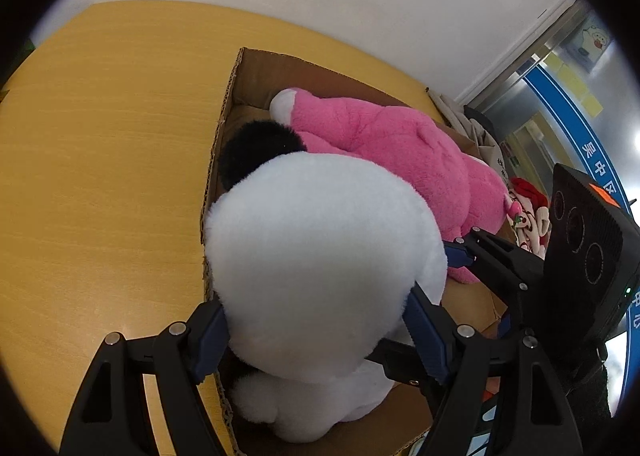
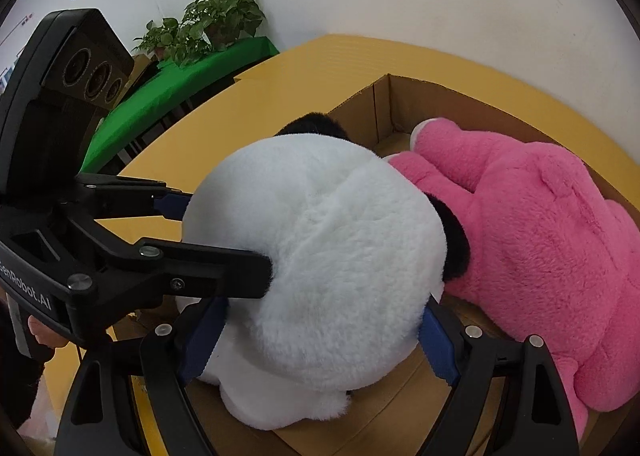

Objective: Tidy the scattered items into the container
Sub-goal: 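Lift the white plush and carry it over the cardboard box with both tools, then lower the white plush into the box beside the pink bear and open both tools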

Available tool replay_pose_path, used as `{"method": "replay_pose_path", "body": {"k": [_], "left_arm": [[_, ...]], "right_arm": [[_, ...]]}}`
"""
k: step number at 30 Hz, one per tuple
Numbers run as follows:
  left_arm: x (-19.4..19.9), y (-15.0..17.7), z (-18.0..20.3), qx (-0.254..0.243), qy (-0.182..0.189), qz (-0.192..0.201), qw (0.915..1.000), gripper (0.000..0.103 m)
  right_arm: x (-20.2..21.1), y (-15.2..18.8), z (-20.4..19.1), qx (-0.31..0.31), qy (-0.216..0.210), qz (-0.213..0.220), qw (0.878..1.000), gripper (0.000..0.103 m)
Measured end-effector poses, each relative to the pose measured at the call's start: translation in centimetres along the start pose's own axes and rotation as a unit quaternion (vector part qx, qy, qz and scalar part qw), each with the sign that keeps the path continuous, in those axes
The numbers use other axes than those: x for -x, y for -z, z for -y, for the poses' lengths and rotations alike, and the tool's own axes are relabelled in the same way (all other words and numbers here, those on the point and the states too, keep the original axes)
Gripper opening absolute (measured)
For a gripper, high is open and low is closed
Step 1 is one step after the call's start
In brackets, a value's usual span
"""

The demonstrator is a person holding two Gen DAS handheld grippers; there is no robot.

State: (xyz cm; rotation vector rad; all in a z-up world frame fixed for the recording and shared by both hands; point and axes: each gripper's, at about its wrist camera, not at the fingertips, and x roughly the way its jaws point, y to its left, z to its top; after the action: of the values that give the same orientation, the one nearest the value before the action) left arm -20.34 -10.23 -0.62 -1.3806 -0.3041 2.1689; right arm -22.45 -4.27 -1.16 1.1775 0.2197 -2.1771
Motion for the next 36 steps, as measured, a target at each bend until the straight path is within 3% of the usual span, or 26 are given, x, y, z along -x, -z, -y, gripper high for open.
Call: {"method": "replay_pose_path", "body": {"k": [5, 9, 13, 19, 23, 28, 36], "left_arm": [[-0.1, 0.0, -0.2, -0.018, -0.009, 0.001, 0.9998, 0.081], [0.6, -0.2, -0.6, -0.009, -0.003, 0.011, 0.9999, 0.085], [3.8, 0.1, 0.2, -0.017, -0.029, 0.062, 0.9975, 0.085], [11.2, 2.4, 5.9, -0.081, -0.089, 0.176, 0.977, 0.086], [13.3, 5.8, 10.8, -0.126, -0.11, 0.216, 0.9619, 0.086], [12.6, 9.4, 14.6, -0.136, -0.094, 0.225, 0.9601, 0.086], [11.6, 12.5, 18.7, -0.147, -0.082, 0.233, 0.9579, 0.086]], "right_arm": [[-0.1, 0.4, 0.2, -0.01, 0.008, -0.016, 1.0, 0.091], [0.8, 1.0, 0.4, -0.024, 0.022, -0.006, 0.999, 0.101], [3.8, 1.7, -0.3, -0.017, 0.065, 0.015, 0.998, 0.103], [12.8, 4.8, -1.4, -0.015, 0.162, 0.092, 0.982, 0.103], [19.3, 8.1, -0.8, -0.062, 0.208, 0.145, 0.965, 0.103], [23.4, 12.3, -0.4, -0.091, 0.26, 0.137, 0.952, 0.103], [25.6, 16.3, 0.1, -0.117, 0.278, 0.126, 0.945, 0.103]]}}
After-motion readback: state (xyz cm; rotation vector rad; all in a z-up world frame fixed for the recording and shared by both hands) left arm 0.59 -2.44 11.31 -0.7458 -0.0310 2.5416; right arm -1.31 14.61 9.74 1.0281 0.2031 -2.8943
